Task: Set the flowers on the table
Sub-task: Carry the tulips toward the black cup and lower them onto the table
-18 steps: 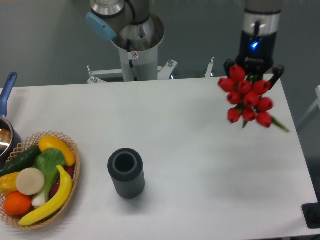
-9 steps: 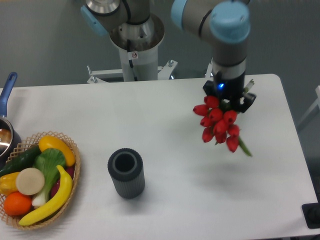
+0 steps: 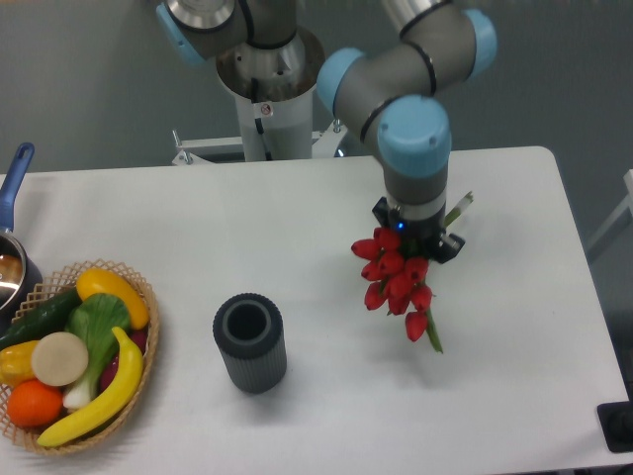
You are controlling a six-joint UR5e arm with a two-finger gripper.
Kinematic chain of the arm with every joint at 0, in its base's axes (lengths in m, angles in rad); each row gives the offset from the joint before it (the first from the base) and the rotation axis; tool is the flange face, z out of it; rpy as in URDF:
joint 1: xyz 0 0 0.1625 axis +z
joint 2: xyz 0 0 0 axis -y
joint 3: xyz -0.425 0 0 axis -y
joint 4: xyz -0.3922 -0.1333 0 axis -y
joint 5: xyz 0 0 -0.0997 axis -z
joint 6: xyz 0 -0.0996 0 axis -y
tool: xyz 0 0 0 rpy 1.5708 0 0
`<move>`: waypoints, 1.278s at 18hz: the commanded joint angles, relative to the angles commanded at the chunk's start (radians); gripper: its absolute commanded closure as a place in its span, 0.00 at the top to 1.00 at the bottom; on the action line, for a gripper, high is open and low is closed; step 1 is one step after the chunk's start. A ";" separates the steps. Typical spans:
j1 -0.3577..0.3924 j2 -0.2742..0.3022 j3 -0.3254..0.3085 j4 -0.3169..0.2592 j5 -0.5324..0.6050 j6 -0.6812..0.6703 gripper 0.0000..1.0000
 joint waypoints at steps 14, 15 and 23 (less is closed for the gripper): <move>-0.028 -0.112 0.037 0.008 0.000 -0.041 0.48; -0.029 -0.117 0.037 0.008 0.000 -0.041 0.52; -0.029 -0.120 0.035 0.017 0.005 -0.032 0.98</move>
